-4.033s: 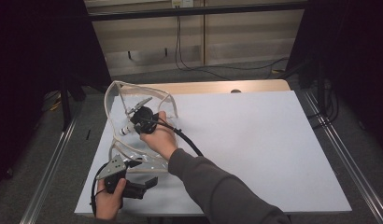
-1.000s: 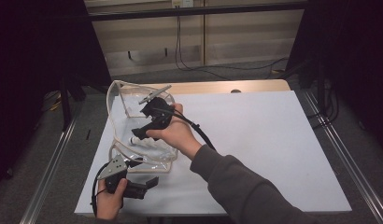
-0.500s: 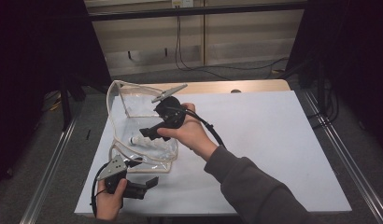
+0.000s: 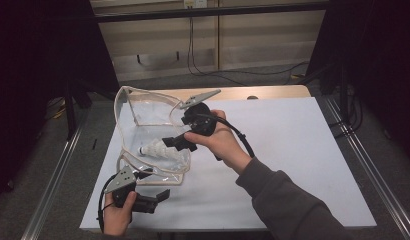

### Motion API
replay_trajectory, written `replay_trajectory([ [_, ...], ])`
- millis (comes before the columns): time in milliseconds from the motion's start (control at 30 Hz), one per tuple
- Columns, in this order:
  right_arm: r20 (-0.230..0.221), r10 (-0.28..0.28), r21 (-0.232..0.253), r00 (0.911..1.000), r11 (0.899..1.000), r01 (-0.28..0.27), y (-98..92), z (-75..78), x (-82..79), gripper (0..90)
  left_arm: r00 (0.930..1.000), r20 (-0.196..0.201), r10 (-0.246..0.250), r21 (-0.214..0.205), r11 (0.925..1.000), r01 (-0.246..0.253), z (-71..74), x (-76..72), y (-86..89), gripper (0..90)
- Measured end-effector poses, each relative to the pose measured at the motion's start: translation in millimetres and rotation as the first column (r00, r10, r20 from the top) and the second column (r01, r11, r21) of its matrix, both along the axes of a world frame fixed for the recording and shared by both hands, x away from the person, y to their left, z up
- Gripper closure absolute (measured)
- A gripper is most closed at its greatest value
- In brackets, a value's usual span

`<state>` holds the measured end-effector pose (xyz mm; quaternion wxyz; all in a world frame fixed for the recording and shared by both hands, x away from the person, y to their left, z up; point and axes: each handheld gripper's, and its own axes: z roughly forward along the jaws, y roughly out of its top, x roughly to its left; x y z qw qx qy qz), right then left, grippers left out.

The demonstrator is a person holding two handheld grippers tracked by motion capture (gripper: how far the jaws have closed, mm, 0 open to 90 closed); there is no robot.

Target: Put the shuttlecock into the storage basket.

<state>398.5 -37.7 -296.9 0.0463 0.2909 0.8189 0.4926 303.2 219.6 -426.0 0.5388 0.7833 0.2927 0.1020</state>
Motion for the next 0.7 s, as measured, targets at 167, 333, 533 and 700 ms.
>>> replay_trajectory([
  [167,0.001,-0.008,0.008,1.0,1.0,0.008,-15.2,-2.8,-0.9,4.8,1.0,-0.003,0.002,-0.003,1.0,-0.002,-0.2,0.0,-0.7,1.5],
  [333,0.013,-0.007,0.014,0.9999,1.0,0.007,-30.7,-7.8,-2.3,3.7,1.0,-0.001,0.004,-0.003,1.0,-0.004,-0.1,-0.1,-0.6,1.5],
  [533,0.019,-0.017,0.016,0.9997,1.0,0.016,-47.7,-14.5,-5.2,3.3,1.0,0.001,0.003,0.001,1.0,-0.003,-0.2,-0.3,0.4,1.5],
  [700,0.021,-0.025,0.024,0.9995,0.999,0.025,-59.1,-19.5,-7.0,3.3,1.0,-0.003,0.006,0.002,1.0,-0.006,-0.4,-1.0,0.8,1.5],
])
